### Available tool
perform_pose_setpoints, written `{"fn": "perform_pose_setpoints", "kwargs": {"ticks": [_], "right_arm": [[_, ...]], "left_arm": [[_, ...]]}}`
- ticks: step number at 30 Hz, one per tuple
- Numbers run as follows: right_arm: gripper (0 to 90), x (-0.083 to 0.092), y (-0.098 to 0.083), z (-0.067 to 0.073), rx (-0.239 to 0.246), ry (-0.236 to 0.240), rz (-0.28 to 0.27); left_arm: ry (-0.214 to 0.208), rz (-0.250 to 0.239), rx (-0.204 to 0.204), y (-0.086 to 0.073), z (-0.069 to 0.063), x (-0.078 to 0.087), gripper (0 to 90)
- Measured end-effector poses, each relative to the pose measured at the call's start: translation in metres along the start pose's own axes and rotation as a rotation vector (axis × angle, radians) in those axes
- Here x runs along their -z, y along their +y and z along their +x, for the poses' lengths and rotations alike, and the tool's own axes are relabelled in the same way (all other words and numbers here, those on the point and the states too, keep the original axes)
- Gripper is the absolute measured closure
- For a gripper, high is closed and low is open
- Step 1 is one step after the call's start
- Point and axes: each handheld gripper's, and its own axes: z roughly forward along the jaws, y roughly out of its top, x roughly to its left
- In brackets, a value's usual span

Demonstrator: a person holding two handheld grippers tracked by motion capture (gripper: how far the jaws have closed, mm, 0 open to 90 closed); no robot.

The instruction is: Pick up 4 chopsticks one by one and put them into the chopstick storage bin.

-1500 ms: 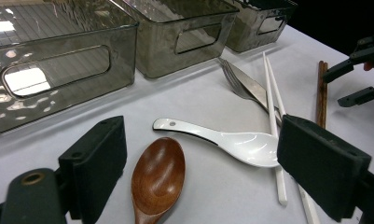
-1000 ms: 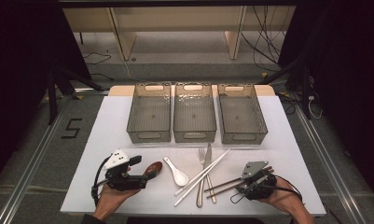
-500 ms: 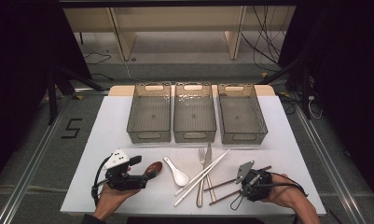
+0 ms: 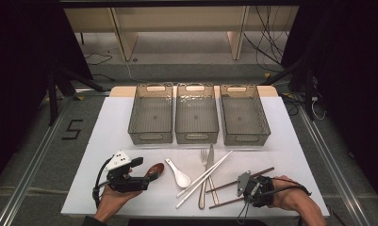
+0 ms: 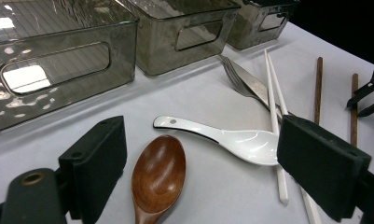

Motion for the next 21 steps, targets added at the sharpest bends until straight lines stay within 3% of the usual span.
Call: {"fn": "perform_pose_setpoints", "kwargs": {"ticks": [7, 21], "right_arm": [[81.6, 0.0007, -0.0025, 0.0060, 0.115, 0.012, -0.008], [85.6, 0.0018, -0.0041, 0.0093, 0.192, 0.057, -0.008]], "left_arm": [[0.000, 0.002, 0.003, -0.0001, -0.0001, -0.0001, 15.3], [-0.008, 0.003, 0.010, 0.0003, 0.0012, -0.0002, 15.4]]}}
